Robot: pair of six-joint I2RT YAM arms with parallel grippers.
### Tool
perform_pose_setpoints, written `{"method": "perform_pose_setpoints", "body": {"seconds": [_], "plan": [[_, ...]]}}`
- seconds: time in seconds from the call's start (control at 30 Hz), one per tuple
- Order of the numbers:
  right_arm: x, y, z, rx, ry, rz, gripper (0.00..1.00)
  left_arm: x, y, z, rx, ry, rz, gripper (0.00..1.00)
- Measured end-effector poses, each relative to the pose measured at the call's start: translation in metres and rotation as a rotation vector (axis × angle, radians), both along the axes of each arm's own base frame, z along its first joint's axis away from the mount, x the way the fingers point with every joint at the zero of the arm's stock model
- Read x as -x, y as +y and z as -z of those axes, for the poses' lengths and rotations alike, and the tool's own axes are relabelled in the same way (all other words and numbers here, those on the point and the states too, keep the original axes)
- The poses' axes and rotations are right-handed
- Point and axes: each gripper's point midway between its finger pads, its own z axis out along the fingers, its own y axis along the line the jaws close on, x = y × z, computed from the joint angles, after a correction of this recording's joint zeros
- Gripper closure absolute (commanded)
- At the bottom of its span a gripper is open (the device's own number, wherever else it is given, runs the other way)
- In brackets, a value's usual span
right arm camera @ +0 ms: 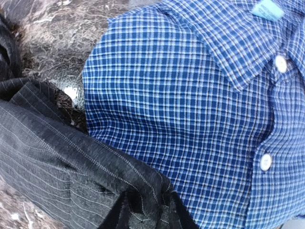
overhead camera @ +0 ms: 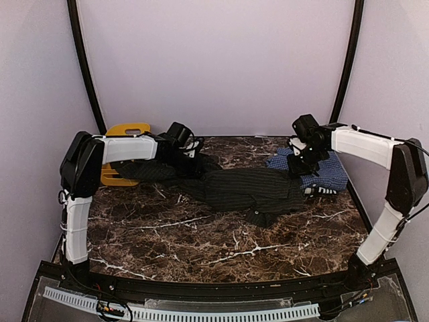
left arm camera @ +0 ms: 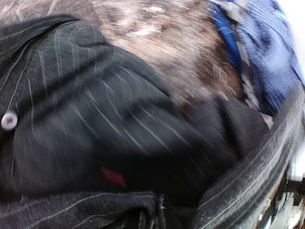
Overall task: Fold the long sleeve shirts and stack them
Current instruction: Place the crumpled shirt at the center of the board, then pick up the crumpled shirt from the center of the board.
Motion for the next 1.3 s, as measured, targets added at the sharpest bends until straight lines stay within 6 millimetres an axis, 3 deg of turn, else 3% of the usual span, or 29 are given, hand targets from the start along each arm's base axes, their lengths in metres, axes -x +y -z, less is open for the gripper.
{"method": "perform_pose_setpoints", "body": {"seconds": [0.1, 0.17, 0.33, 0.4, 0.5, 0.7, 0.83, 1.13, 1.3], "plan": [[-0.004, -0.001, -0.007, 0.040, -0.051, 0.010, 0.43, -0.026, 0.001, 0.023, -0.020, 0.006, -0.058, 0.66], [-0.001, 0.006, -0.019, 0.050, -0.109, -0.006, 0.39, -0.039, 0.007, 0.028, -0.029, 0.000, -0.100, 0.56], [0.035, 0.051, -0.056, 0.036, -0.253, -0.154, 0.36, -0.061, 0.018, 0.008, -0.018, -0.069, -0.156, 0.38], [0.048, 0.068, -0.060, 0.026, -0.272, -0.214, 0.35, -0.066, 0.023, -0.004, -0.012, -0.102, -0.165, 0.34], [0.057, 0.073, -0.046, 0.046, -0.250, -0.254, 0.35, -0.065, 0.028, -0.028, 0.006, -0.151, -0.166, 0.31], [0.060, 0.071, -0.002, 0.152, -0.163, -0.292, 0.35, -0.044, 0.038, -0.078, 0.045, -0.235, -0.152, 0.29], [0.061, 0.070, 0.017, 0.232, -0.135, -0.314, 0.35, -0.031, 0.044, -0.093, 0.059, -0.264, -0.143, 0.29], [0.066, 0.062, 0.048, 0.453, -0.090, -0.351, 0.42, -0.014, 0.047, -0.076, 0.058, -0.220, -0.117, 0.29], [0.063, 0.056, 0.046, 0.512, -0.100, -0.346, 0.54, -0.011, 0.047, -0.073, 0.059, -0.209, -0.111, 0.29]]}}
